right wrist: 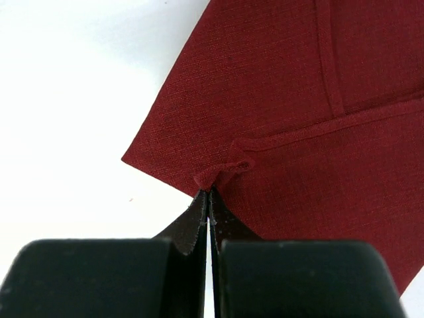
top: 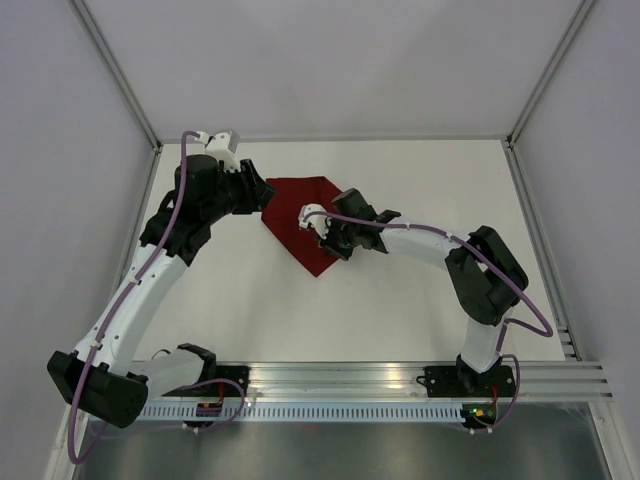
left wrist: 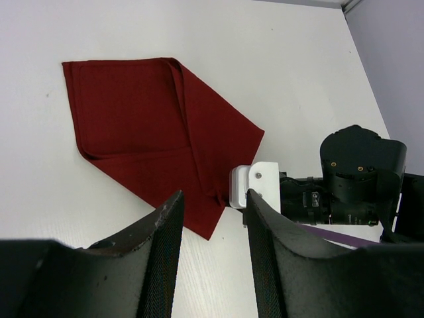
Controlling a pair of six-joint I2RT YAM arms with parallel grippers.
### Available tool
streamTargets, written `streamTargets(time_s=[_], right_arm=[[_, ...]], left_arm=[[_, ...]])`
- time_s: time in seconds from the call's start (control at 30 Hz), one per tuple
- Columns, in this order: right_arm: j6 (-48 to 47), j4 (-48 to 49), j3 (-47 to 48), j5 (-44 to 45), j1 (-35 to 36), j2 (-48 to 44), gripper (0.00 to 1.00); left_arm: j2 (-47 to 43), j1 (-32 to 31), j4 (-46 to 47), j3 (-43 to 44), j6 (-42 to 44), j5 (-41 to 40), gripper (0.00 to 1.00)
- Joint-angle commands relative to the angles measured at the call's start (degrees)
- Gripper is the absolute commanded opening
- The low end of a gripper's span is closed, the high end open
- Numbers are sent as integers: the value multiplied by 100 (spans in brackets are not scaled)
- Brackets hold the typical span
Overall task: Fold the napkin, place the utensils inside, and roll it up
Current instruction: Fold the napkin
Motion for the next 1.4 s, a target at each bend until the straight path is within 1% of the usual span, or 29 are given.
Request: streamTargets(time_s=[0.0, 0.43, 0.67, 0.8, 0.9, 1.0, 1.03, 1.07, 1.13, 1.23, 1.37], right_arm=[[-128, 285, -6, -97, 95, -301, 0], [30, 321, 161, 26, 446, 24, 0], [48, 215, 310, 79, 771, 235, 1], [171, 163, 477, 18, 868, 419, 7], [302, 92, 705, -87, 912, 586, 16], [460, 13, 995, -219, 930, 779, 21], [565, -22, 1161, -289, 938, 841, 25], [610, -57, 1241, -325, 947, 885, 27], [680, -110, 1452, -387, 947, 1026, 28], [724, -215, 1602, -553, 939, 1114, 34], [909, -312, 1752, -677, 947, 1149, 34]], left_arm=[[-65, -5, 64, 148, -206, 59, 48], [-135, 3, 125, -62, -224, 103, 48], [-241, -5, 143, -186, -250, 121, 48], [-294, 3, 143, -274, -268, 121, 48], [-364, 3, 160, -370, -320, 104, 48], [-434, 3, 169, -458, -364, 77, 49], [-452, 3, 169, -467, -382, 77, 49], [-452, 3, 169, -467, -391, 77, 49], [-487, 3, 169, -485, -417, 68, 50], [-522, 3, 169, -494, -443, 86, 51], [-557, 3, 169, -520, -487, 24, 51]])
